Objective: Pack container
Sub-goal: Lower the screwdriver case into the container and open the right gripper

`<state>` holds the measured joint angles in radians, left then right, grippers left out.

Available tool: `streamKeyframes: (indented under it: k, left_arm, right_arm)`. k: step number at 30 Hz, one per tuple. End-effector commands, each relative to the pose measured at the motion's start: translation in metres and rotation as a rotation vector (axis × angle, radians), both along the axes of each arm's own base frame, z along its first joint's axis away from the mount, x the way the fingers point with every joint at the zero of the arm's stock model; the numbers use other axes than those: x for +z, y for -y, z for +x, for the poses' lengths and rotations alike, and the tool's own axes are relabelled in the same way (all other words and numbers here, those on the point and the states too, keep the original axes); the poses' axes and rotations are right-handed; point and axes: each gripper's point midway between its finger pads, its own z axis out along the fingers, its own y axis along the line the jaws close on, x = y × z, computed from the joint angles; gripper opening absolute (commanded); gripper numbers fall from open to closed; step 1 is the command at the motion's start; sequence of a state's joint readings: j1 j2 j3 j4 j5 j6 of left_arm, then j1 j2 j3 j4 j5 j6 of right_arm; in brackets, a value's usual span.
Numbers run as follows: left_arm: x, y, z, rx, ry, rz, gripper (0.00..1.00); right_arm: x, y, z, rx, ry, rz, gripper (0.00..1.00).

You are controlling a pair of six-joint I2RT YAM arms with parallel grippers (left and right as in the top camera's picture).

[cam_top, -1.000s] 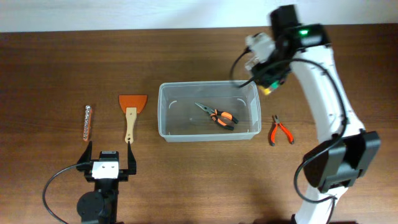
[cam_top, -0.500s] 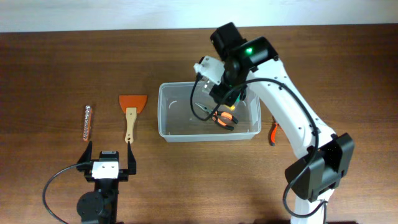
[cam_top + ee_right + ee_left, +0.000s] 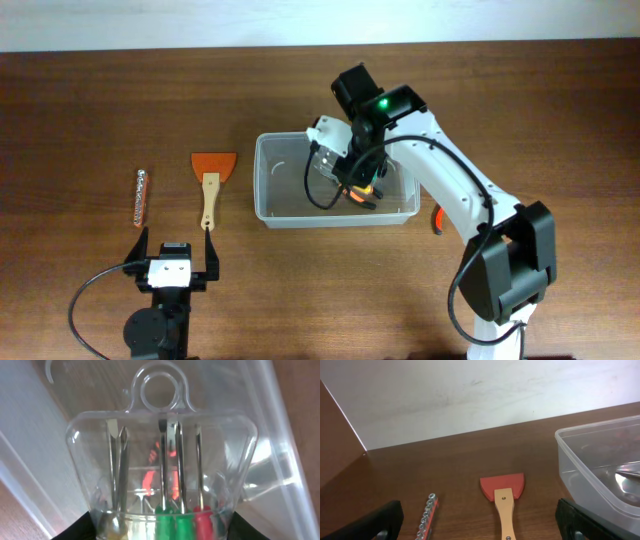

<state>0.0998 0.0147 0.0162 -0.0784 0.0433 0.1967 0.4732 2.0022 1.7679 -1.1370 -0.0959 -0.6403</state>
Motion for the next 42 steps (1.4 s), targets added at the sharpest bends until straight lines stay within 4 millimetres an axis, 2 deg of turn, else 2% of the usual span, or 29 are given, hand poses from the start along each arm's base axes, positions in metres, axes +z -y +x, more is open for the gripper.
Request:
streamKeyframes:
  k: [1,10,20,27,30,35,37,42]
  left_arm:
    - [-0.002,-0.002,0.0,0.013,0.0,-0.008,0.99]
    - [-0.002,-0.002,0.0,0.013,0.0,-0.008,0.99]
    - [-0.002,-0.002,0.0,0.013,0.0,-0.008,0.99]
    - [-0.002,-0.002,0.0,0.013,0.0,-0.008,0.99]
    - [-0.002,-0.002,0.0,0.013,0.0,-0.008,0.99]
    - [-0.002,-0.002,0.0,0.013,0.0,-0.008,0.99]
    - [-0.002,-0.002,0.0,0.013,0.0,-0.008,0.99]
    - [-0.002,-0.002,0.0,0.013,0.0,-0.008,0.99]
  right_arm:
    - [-0.016,-0.001,-0.009,0.017,-0.034,-0.001,0.39]
    - [-0.053,0.003,-0.014,0.015,-0.04,-0.003,0.47]
    - [-0.071,0.017,-0.004,-0.036,-0.057,0.015,0.47]
    - [-0.093,0.024,-0.005,-0.084,-0.146,0.055,0.51]
    - [-0.095,0.025,-0.004,-0.087,-0.147,0.055,0.53]
    - [-0.095,0.025,-0.004,-0.088,-0.145,0.056,0.72]
    - [-0.095,0.025,-0.004,-0.091,-0.146,0.056,0.84]
    - [-0.084,0.022,0.004,-0.127,-0.133,0.069,0.95]
